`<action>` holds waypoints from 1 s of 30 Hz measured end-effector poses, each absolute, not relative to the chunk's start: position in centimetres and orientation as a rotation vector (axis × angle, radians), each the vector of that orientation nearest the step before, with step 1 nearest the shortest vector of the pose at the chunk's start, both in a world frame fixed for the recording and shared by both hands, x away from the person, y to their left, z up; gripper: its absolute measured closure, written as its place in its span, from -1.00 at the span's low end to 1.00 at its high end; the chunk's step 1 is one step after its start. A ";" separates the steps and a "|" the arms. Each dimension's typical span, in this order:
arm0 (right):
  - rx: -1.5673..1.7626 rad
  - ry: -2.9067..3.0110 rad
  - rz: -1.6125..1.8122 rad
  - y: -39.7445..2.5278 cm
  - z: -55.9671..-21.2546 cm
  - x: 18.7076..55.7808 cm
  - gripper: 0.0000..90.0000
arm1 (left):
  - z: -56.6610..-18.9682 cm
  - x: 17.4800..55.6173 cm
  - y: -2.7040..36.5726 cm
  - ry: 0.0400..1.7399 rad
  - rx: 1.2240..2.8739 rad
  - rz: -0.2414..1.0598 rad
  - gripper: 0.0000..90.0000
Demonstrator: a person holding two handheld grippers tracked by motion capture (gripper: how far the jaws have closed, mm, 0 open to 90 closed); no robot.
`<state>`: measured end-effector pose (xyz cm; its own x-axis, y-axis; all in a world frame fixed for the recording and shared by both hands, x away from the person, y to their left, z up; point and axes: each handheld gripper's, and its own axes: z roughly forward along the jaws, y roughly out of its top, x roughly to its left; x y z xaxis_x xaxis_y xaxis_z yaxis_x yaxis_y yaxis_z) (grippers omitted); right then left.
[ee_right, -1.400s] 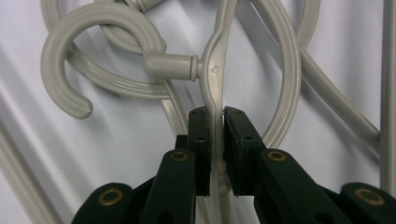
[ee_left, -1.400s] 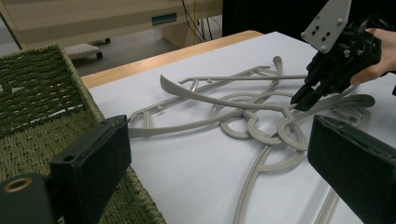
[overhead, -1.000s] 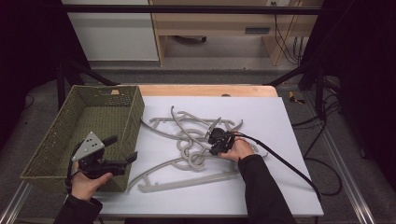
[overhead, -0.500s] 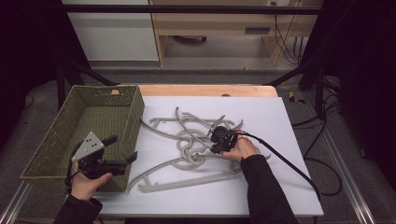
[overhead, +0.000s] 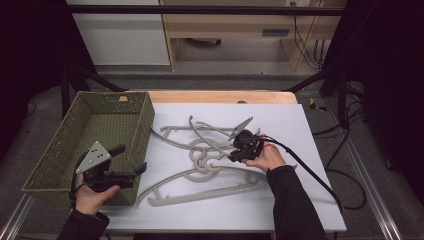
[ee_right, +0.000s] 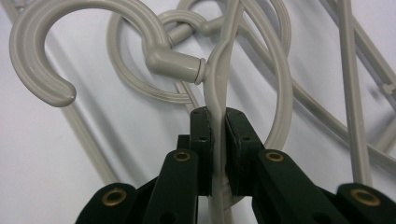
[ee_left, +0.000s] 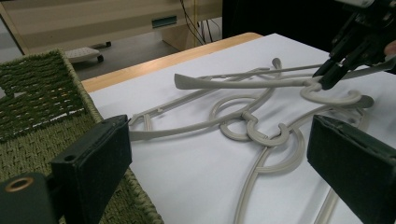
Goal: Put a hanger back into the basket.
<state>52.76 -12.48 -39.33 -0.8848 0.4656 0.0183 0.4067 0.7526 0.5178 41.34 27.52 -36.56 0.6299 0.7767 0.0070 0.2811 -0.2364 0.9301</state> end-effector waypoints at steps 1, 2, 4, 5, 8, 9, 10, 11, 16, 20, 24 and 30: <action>0.708 2.836 0.798 -12.5 -39.3 52.8 0.84 | -36.6 41.3 27.5 0.853 1.802 0.590 -0.86; 0.701 2.831 0.819 -12.9 -38.6 52.4 0.84 | -36.5 41.3 27.5 0.850 1.802 0.591 -0.86; 0.702 2.828 0.845 -13.2 -38.0 52.0 0.84 | -36.5 41.3 27.5 0.845 1.805 0.596 -0.86; 0.702 2.828 0.845 -13.2 -38.0 52.0 0.84 | -36.5 41.3 27.5 0.845 1.805 0.596 -0.86; 0.682 2.832 0.885 -13.6 -37.2 51.3 0.84 | -36.4 41.1 27.3 0.839 1.807 0.597 -0.86; 0.660 2.840 0.914 -13.8 -36.6 50.6 0.84 | -36.3 41.1 27.2 0.835 1.810 0.594 -0.86; 0.654 2.842 0.922 -13.9 -36.4 50.4 0.84 | -36.3 41.0 27.1 0.828 1.811 0.586 -0.86; 0.654 2.842 0.922 -13.9 -36.4 50.4 0.84 | -36.3 41.0 27.1 0.828 1.811 0.586 -0.86; 0.601 2.892 0.974 -14.2 -35.6 48.6 0.84 | -36.0 40.6 26.1 0.785 1.848 0.589 -0.86; 0.554 2.920 1.009 -14.1 -35.3 47.7 0.84 | -35.7 40.3 25.2 0.743 1.877 0.590 -0.86; 0.519 2.940 1.026 -14.1 -35.2 47.1 0.84 | -35.6 40.1 24.1 0.700 1.912 0.590 -0.86; 0.477 2.987 1.030 -13.8 -35.3 46.3 0.84 | -35.6 39.7 21.7 0.588 2.026 0.592 -0.86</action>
